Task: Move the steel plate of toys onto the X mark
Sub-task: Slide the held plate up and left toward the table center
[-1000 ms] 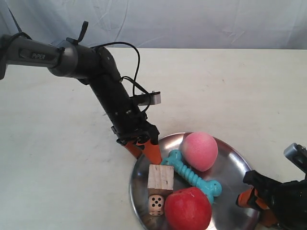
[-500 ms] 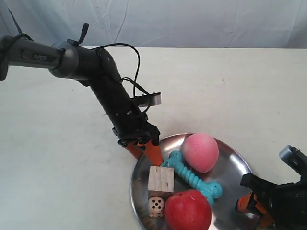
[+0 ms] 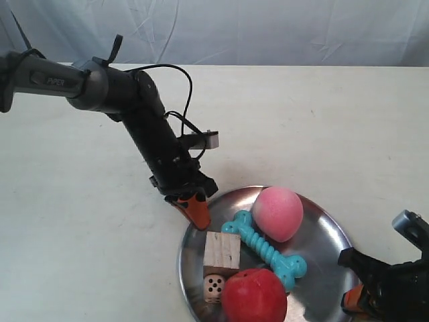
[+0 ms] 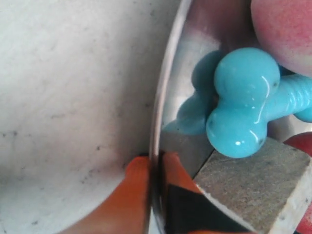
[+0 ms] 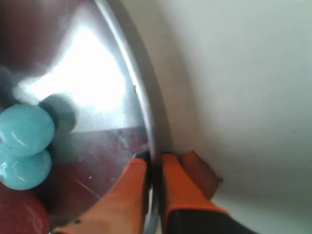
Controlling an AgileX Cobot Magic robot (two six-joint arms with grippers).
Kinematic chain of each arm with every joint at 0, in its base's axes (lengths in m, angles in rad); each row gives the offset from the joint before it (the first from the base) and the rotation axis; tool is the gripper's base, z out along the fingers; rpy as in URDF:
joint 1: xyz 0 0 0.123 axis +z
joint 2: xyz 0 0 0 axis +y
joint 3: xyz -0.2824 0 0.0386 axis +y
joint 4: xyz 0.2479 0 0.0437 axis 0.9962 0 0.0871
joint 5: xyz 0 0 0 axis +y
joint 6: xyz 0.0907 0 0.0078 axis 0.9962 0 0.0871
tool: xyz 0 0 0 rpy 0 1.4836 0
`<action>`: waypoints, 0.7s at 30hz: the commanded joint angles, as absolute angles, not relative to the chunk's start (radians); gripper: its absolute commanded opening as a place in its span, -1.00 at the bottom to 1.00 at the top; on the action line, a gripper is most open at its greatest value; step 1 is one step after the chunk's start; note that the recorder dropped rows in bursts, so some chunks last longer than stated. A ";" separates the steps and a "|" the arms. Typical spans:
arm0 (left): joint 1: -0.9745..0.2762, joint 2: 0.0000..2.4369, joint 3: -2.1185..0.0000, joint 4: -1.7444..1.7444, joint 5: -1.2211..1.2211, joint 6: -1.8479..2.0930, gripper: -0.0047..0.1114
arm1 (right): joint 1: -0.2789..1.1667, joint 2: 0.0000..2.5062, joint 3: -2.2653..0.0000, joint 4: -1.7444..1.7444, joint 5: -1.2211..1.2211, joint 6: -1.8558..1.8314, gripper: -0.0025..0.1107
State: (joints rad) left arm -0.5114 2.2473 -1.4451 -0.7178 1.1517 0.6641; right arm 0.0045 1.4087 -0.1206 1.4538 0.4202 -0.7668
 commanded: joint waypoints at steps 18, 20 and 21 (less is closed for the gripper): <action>-0.532 2.254 -1.447 -0.702 1.221 0.540 -0.92 | 0.000 1.414 -0.127 1.602 0.622 -0.767 -0.97; -0.530 2.246 -1.461 -0.686 1.221 0.525 -0.92 | 0.000 1.414 -0.132 1.598 0.634 -0.767 -0.97; -0.530 2.241 -1.471 -0.672 1.221 0.515 -0.92 | 0.000 1.414 -0.136 1.598 0.646 -0.767 -0.97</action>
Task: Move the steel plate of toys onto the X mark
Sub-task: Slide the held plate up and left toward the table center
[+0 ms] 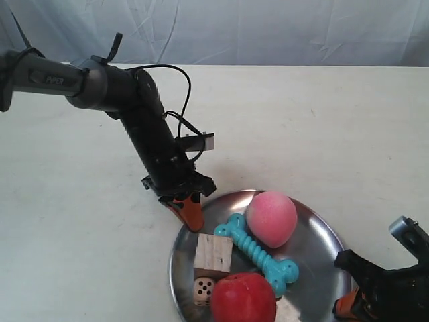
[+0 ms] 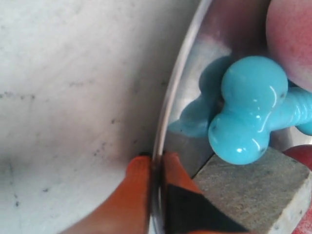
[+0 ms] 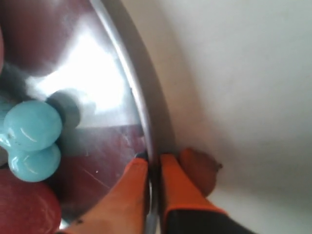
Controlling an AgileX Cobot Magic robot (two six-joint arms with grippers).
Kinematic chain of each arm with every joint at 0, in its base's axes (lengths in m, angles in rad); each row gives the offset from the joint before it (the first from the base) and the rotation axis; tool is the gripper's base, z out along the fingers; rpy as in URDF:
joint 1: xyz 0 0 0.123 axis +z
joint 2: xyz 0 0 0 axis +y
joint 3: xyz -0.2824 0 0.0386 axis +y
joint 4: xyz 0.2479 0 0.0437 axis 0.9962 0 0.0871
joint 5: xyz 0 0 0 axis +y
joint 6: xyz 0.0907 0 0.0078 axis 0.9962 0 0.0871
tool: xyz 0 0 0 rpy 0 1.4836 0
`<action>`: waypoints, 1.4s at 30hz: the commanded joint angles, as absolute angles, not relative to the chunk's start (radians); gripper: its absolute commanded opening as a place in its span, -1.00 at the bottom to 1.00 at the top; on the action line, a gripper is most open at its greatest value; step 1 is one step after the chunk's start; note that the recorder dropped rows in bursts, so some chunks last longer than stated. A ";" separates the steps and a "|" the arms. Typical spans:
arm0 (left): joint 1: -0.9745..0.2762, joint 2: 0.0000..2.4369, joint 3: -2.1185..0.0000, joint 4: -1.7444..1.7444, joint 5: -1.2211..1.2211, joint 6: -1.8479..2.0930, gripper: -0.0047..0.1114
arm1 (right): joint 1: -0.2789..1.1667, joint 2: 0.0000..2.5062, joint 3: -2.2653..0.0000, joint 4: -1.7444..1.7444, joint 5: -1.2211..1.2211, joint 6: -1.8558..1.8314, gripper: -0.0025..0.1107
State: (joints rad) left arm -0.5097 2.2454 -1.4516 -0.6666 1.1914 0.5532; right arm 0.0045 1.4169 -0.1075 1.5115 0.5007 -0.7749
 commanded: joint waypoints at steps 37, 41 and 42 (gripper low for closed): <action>-0.159 2.189 -1.735 -0.326 1.221 0.324 -0.92 | 0.177 2.115 -1.268 1.277 0.755 -0.423 -0.97; -0.153 2.233 -1.735 -0.328 1.221 0.324 -0.92 | 0.179 2.124 -1.302 1.236 0.707 -0.394 -0.97; -0.153 2.241 -1.735 -0.328 1.221 0.324 -0.92 | 0.179 2.124 -1.305 1.215 0.697 -0.383 -0.97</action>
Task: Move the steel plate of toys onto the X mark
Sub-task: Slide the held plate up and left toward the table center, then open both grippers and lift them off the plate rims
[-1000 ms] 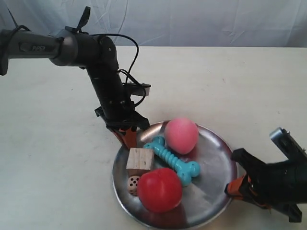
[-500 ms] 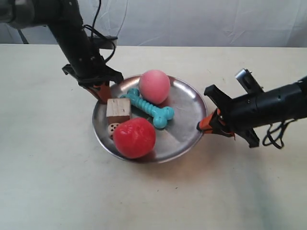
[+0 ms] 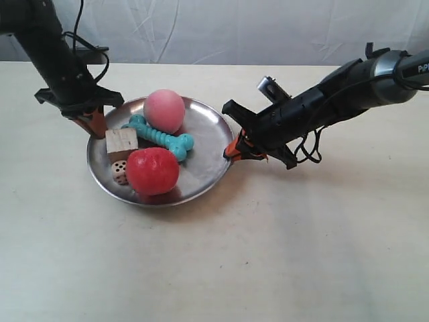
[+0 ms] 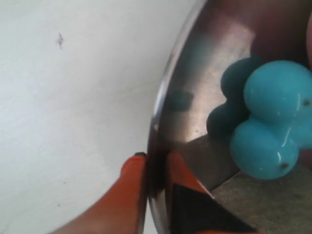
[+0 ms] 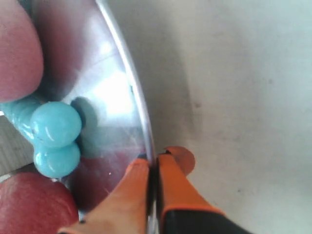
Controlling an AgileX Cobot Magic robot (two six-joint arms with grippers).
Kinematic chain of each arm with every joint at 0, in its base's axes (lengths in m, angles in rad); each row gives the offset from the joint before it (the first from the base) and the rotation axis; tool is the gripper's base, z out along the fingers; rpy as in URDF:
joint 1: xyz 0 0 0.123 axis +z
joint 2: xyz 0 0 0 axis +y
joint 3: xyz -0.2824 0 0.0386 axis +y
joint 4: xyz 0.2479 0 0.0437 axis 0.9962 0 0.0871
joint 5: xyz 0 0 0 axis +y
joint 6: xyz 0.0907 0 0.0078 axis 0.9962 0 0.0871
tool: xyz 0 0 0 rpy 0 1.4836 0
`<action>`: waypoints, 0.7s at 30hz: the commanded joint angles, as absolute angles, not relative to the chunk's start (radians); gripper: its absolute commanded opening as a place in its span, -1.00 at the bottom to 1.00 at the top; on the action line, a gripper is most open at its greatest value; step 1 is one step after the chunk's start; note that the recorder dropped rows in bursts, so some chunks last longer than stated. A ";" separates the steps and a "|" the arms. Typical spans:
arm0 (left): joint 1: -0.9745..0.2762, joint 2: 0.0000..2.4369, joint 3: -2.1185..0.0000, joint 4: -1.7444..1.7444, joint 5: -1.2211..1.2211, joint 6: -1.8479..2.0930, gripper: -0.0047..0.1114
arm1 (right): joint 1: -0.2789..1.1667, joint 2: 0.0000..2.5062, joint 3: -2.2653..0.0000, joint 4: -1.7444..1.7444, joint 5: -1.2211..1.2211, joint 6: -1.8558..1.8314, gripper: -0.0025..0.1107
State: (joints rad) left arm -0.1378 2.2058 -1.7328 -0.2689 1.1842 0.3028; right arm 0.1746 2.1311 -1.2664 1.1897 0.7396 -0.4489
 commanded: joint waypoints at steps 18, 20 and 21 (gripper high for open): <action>-0.113 2.256 -1.735 -0.279 1.221 0.234 -0.21 | 0.179 2.169 -1.305 1.106 0.692 -0.363 -0.23; -0.104 2.256 -1.735 -0.268 1.221 0.234 -0.07 | 0.179 2.169 -1.305 1.104 0.698 -0.359 -0.23; -0.101 2.256 -1.735 -0.259 1.221 0.234 -0.04 | 0.179 2.169 -1.305 1.104 0.702 -0.359 -0.23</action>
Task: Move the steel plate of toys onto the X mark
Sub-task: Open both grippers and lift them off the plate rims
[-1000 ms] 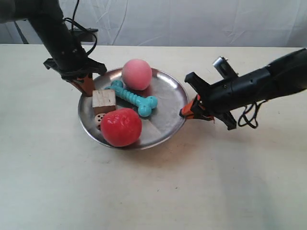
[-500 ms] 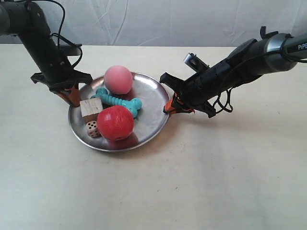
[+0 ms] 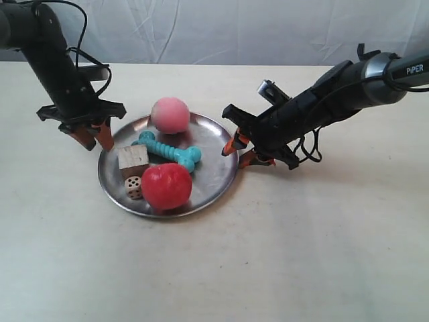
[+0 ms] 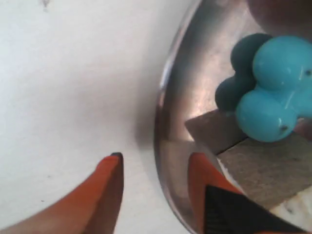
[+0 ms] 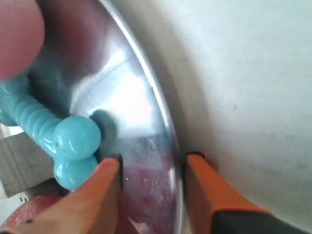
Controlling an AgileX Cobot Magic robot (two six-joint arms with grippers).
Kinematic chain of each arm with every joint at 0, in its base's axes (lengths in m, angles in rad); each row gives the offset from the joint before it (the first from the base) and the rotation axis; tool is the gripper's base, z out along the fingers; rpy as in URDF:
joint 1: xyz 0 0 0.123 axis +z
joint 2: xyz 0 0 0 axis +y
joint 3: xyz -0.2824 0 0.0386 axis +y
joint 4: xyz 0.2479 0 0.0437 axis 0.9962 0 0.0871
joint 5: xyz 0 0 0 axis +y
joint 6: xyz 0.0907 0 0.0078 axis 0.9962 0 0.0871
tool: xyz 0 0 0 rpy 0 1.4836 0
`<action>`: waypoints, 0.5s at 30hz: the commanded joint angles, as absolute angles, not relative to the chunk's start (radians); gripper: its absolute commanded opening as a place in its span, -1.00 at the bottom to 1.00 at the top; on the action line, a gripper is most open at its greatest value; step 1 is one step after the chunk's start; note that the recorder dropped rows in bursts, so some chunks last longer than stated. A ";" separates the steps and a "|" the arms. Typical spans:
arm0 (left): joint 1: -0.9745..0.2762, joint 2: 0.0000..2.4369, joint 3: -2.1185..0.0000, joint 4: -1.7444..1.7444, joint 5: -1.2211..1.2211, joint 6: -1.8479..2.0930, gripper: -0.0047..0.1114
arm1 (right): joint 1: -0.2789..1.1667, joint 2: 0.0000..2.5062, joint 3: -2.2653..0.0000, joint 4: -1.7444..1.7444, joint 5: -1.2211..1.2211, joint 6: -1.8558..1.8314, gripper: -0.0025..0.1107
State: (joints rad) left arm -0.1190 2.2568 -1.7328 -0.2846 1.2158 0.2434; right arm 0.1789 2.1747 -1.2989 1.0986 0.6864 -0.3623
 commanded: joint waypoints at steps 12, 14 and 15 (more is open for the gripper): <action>-0.006 2.183 -1.735 -0.239 1.221 0.192 -0.70 | 0.128 2.043 -1.305 0.883 0.709 -0.336 -0.34; 0.003 2.139 -1.735 -0.259 1.221 0.206 -0.92 | 0.128 1.976 -1.305 0.800 0.682 -0.339 -0.60; 0.008 2.103 -1.735 -0.272 1.208 0.228 -0.91 | 0.130 1.937 -1.305 0.759 0.664 -0.339 -0.80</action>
